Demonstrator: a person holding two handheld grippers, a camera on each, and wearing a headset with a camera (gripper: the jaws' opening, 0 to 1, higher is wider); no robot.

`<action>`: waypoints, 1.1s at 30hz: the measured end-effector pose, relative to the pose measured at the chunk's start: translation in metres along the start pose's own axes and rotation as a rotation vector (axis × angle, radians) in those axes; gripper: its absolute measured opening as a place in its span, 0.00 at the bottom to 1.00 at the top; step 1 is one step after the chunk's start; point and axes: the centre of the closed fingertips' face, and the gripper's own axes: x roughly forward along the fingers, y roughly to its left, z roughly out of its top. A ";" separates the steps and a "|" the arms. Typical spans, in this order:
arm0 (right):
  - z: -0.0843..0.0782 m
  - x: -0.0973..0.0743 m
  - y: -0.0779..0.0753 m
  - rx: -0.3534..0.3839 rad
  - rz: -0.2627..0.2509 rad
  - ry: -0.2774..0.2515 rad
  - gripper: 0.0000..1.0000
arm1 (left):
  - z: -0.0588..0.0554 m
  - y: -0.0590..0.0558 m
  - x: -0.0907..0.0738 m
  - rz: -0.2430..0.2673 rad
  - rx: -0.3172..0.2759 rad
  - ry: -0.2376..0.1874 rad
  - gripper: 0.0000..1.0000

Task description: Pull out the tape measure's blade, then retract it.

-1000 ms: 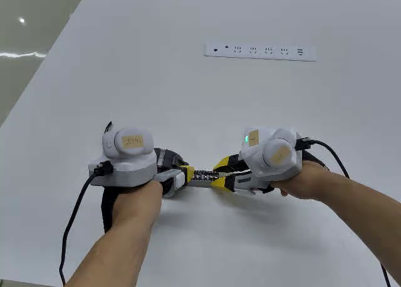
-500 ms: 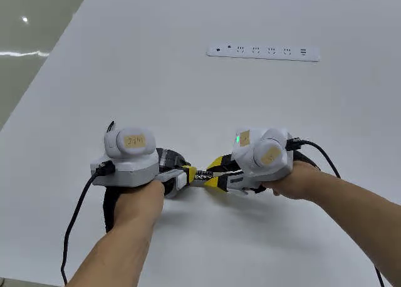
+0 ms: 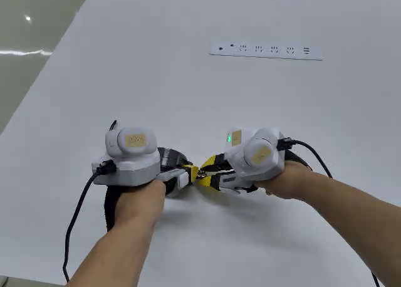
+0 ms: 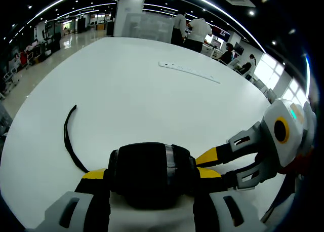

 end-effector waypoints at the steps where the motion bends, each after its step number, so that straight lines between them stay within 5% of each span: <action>1: 0.001 0.001 0.000 -0.001 0.000 -0.001 0.13 | 0.000 0.000 0.000 -0.001 0.000 0.001 0.64; 33: 0.004 0.005 0.001 -0.061 -0.012 0.035 0.15 | 0.000 -0.003 0.000 0.007 0.009 -0.001 0.67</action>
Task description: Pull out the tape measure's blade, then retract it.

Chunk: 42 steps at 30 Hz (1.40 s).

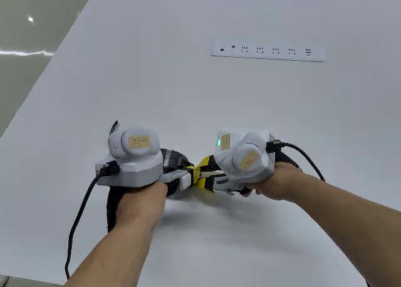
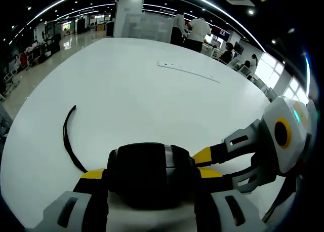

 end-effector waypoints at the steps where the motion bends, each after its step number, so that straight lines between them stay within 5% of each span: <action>1: 0.000 0.000 0.000 -0.004 -0.003 0.000 0.15 | 0.000 0.000 0.000 0.000 -0.002 0.002 0.67; 18: -0.001 -0.012 -0.002 -0.017 -0.022 0.011 0.20 | 0.001 -0.003 -0.002 -0.025 -0.004 0.003 0.69; 42: -0.031 -0.056 -0.005 0.069 -0.112 0.020 0.32 | -0.008 -0.003 -0.013 -0.108 0.190 0.023 0.73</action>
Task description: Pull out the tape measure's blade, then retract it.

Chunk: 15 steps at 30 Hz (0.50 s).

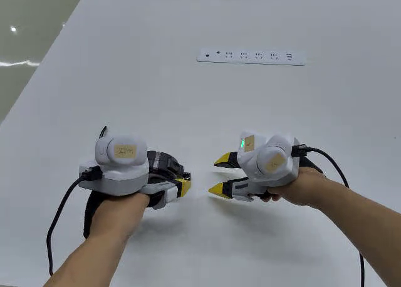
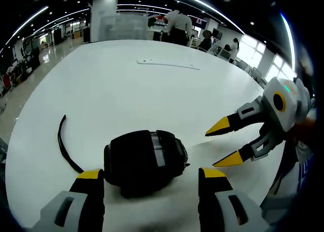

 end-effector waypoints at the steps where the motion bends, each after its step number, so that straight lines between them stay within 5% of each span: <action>1: -0.001 -0.002 0.000 0.003 -0.005 0.000 0.32 | 0.000 0.001 0.000 -0.003 0.003 -0.003 0.74; 15: -0.028 -0.032 -0.001 0.077 -0.045 0.006 0.39 | -0.006 0.003 -0.008 -0.106 0.044 -0.033 0.77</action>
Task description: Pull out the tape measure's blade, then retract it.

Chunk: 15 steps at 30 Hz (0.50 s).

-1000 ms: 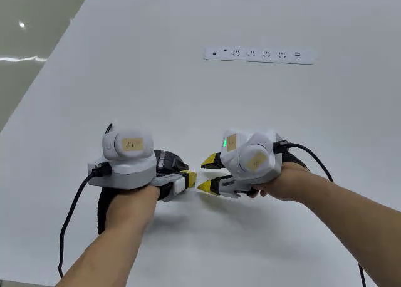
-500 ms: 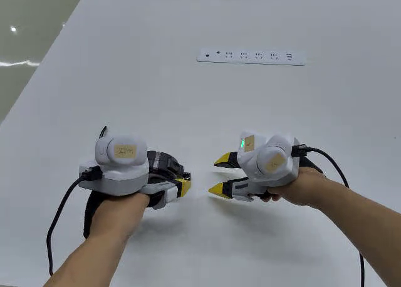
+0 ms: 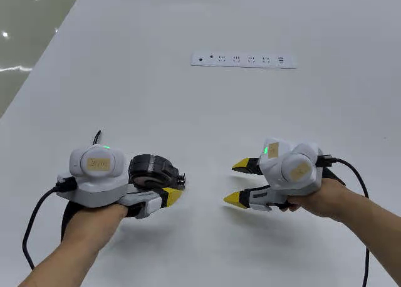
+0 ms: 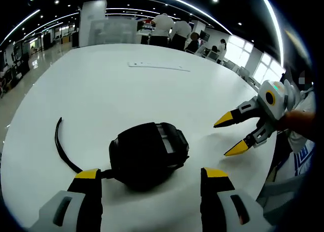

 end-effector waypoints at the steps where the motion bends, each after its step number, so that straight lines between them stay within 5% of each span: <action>1: -0.001 -0.002 0.000 0.004 -0.005 0.001 0.39 | 0.000 0.000 -0.001 -0.003 0.006 -0.001 0.77; 10: -0.017 -0.023 -0.001 0.056 -0.036 -0.004 0.43 | -0.004 0.002 -0.007 -0.059 0.137 -0.013 0.78; 15: -0.027 -0.036 -0.002 0.092 -0.063 -0.006 0.44 | -0.005 0.003 -0.010 -0.109 0.158 -0.038 0.80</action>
